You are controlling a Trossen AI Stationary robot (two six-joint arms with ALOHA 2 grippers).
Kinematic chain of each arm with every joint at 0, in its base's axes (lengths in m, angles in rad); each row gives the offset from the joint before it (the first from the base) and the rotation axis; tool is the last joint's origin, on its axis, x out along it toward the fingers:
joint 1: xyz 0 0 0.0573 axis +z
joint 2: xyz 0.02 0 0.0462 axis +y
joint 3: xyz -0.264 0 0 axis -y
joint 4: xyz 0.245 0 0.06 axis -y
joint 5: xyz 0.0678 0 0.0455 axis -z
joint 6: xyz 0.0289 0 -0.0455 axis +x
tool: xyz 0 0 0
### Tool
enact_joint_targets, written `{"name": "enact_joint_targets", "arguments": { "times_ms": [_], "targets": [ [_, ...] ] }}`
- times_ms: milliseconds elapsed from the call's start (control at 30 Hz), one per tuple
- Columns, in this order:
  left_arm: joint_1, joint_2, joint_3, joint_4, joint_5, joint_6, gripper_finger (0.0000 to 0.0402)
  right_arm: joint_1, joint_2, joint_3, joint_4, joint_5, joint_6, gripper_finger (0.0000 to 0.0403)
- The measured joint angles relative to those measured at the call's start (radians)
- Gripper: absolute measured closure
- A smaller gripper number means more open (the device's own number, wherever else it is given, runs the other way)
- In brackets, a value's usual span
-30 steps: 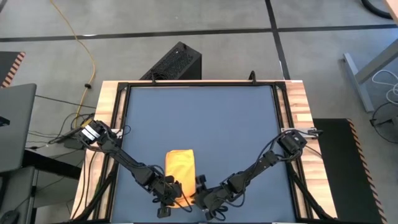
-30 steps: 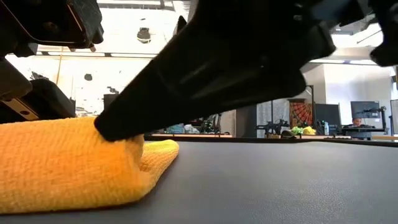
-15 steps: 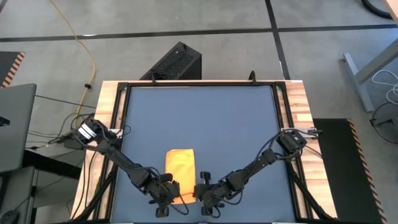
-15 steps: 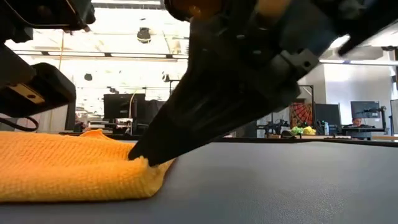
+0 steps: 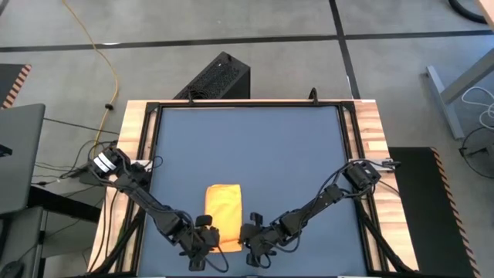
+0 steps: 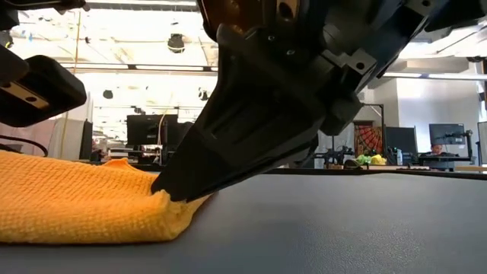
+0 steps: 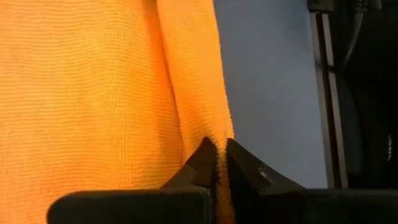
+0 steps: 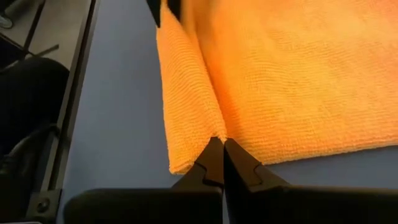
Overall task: Roll towel
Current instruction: Roll the orange microfiber towel
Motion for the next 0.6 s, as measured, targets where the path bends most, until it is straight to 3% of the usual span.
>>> {"name": "enact_joint_targets", "arguments": {
  "times_ms": [333,600],
  "targets": [
    [-0.006,0.0,0.0,-0.043,-0.061,0.013,0.0388,0.007,0.0,0.0,-0.015,0.001,0.036,0.0387],
    [-0.006,-0.028,0.0,-0.078,0.03,0.02,0.0308,0.005,0.0,0.0,-0.026,0.001,0.041,0.0387]
  ]
}}
